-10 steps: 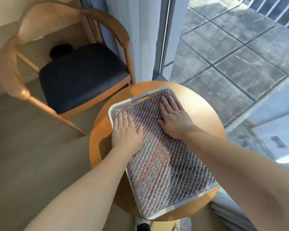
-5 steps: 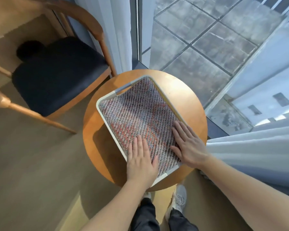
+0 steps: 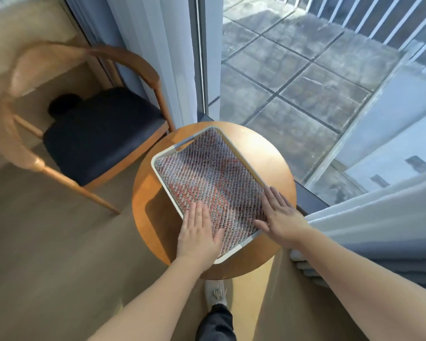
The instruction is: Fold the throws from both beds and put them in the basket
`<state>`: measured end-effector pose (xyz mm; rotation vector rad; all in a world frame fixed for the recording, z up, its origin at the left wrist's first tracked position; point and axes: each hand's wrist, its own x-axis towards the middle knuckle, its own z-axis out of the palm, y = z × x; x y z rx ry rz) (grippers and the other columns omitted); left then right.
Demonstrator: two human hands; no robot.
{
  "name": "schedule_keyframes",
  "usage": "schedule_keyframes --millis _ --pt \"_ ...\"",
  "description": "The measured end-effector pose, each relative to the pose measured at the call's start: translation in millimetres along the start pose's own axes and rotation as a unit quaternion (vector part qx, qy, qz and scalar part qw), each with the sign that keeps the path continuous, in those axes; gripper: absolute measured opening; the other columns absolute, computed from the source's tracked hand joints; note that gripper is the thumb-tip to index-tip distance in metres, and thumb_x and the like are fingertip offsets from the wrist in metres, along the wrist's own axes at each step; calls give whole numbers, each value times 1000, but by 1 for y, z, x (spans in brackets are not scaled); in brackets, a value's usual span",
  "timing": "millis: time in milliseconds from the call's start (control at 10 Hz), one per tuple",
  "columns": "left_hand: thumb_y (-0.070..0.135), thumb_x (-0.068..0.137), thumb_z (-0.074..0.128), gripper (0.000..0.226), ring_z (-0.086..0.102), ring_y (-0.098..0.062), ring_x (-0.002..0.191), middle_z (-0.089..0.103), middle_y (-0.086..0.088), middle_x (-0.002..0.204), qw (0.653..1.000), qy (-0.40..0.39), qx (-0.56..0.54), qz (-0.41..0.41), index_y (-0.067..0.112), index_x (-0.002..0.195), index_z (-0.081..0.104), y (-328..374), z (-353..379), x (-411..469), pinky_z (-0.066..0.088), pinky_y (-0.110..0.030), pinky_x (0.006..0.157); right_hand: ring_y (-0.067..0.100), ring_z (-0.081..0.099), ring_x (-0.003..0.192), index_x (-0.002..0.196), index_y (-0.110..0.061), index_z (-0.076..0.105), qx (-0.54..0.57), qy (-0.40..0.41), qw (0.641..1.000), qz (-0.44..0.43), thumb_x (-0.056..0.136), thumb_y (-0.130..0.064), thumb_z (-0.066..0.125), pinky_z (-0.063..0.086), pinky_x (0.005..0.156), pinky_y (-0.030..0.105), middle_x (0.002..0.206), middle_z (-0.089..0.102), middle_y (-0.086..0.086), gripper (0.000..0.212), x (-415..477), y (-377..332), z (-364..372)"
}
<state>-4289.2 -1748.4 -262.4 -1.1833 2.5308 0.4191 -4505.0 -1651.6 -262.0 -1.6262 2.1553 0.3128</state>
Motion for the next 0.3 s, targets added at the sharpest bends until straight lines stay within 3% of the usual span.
schedule_keyframes --millis 100,200,300 --pt "50 98 15 73 -18 -21 145 -16 -11 158 999 31 -12 -7 5 148 -13 1 -25 -24 -12 -36 117 25 -9 147 152 -10 -4 17 26 999 21 79 -73 -9 -2 119 36 159 -12 11 97 -30 -1 -25" --pt "49 99 19 71 -12 -19 146 -9 -8 160 996 87 -28 -10 7 151 -5 11 -60 -72 -9 -34 117 28 7 147 151 -9 14 35 94 995 22 93 -60 19 9 119 38 159 11 14 77 -85 -2 -65" --pt "47 99 23 69 -7 -17 147 -2 -7 161 989 147 -27 4 8 152 2 26 -83 -118 -9 -32 116 27 20 143 151 -13 18 58 160 985 14 98 -53 32 23 112 36 158 18 9 67 -141 -1 -91"
